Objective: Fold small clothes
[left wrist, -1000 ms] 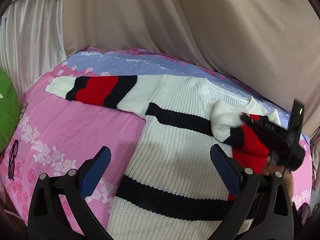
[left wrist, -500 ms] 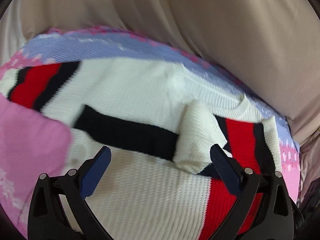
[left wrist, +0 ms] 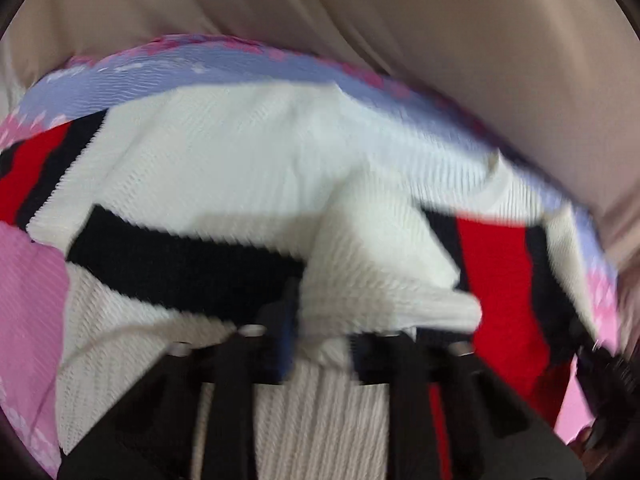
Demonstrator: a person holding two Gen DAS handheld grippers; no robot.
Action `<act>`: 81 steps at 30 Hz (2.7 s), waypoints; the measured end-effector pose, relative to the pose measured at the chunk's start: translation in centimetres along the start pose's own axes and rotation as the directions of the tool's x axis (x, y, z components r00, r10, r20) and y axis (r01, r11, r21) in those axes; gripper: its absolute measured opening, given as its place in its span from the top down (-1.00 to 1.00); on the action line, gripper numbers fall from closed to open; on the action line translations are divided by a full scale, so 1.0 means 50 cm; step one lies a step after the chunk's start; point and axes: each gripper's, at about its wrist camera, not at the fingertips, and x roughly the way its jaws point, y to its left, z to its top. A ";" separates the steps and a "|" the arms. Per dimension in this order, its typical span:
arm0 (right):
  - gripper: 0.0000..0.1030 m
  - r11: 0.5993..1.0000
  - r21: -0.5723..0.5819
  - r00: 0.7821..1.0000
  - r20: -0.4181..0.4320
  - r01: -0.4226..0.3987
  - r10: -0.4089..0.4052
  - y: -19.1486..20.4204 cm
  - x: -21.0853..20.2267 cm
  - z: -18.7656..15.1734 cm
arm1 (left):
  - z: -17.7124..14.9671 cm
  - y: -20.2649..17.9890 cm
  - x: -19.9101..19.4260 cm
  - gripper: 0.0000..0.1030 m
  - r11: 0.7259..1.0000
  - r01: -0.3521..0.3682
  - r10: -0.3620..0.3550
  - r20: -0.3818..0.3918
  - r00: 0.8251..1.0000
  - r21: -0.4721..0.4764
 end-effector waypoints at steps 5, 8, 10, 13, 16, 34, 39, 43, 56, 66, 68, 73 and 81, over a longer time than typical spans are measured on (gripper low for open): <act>0.81 0.991 -0.136 0.982 0.188 -0.007 0.033 0.059 -0.091 0.018 | 0.053 0.059 -0.044 0.74 0.996 -0.011 0.021 0.117 0.993 -0.085; 0.81 0.986 -0.100 0.989 0.068 0.136 -0.129 -0.002 -0.027 0.000 | 0.030 0.086 0.022 0.77 0.992 -0.067 0.065 -0.017 0.998 -0.109; 0.81 0.989 -0.042 0.990 0.030 0.141 -0.139 -0.028 -0.017 -0.015 | 0.017 0.091 0.018 0.74 0.993 -0.059 0.060 0.007 0.998 -0.098; 0.81 0.975 -0.129 0.982 0.086 0.180 -0.170 0.000 -0.029 -0.024 | 0.014 0.086 0.019 0.73 0.994 -0.067 0.069 0.014 0.998 -0.081; 0.79 0.966 -0.130 0.974 0.034 0.225 -0.223 0.000 -0.011 -0.024 | 0.008 0.086 -0.008 0.71 0.994 -0.055 0.056 0.007 0.998 -0.090; 0.33 0.900 -0.424 0.973 -0.144 0.102 -0.178 0.260 -0.214 -0.449 | 0.093 0.768 -0.139 -0.12 0.713 -0.334 0.417 -0.009 0.909 -0.616; 0.28 0.889 -0.452 0.968 -0.183 0.074 -0.173 0.318 -0.189 -0.505 | 0.118 0.794 -0.114 0.86 0.754 -0.258 0.336 0.018 0.942 -0.604; 0.21 0.885 -0.459 0.969 -0.178 0.071 -0.171 0.338 -0.189 -0.511 | 0.145 0.748 -0.154 0.93 0.780 -0.244 0.350 0.079 0.934 -0.576; 0.15 0.906 -0.397 0.978 -0.076 0.147 -0.193 0.265 -0.251 -0.422 | 0.070 0.014 -0.260 0.95 0.994 0.101 -0.111 0.251 0.962 0.049; -0.01 0.886 -0.411 0.970 -0.014 0.216 -0.244 0.188 -0.265 -0.316 | -0.149 0.089 -0.143 0.65 0.995 -0.025 0.024 -0.008 1.000 -0.099; -0.01 0.871 -0.455 0.975 -0.025 0.184 -0.219 0.218 -0.227 -0.299 | -0.161 0.152 -0.164 0.65 0.989 -0.078 0.078 -0.006 0.997 -0.124; -0.01 0.726 -0.683 0.987 -0.043 0.083 -0.153 0.383 -0.082 -0.307 | -0.185 0.301 -0.234 0.56 0.957 -0.214 0.220 0.010 0.975 -0.195; -0.01 0.479 -0.877 0.983 -0.121 -0.040 -0.140 0.590 0.177 -0.406 | -0.219 0.470 -0.322 0.48 0.917 -0.327 0.346 0.044 0.937 -0.229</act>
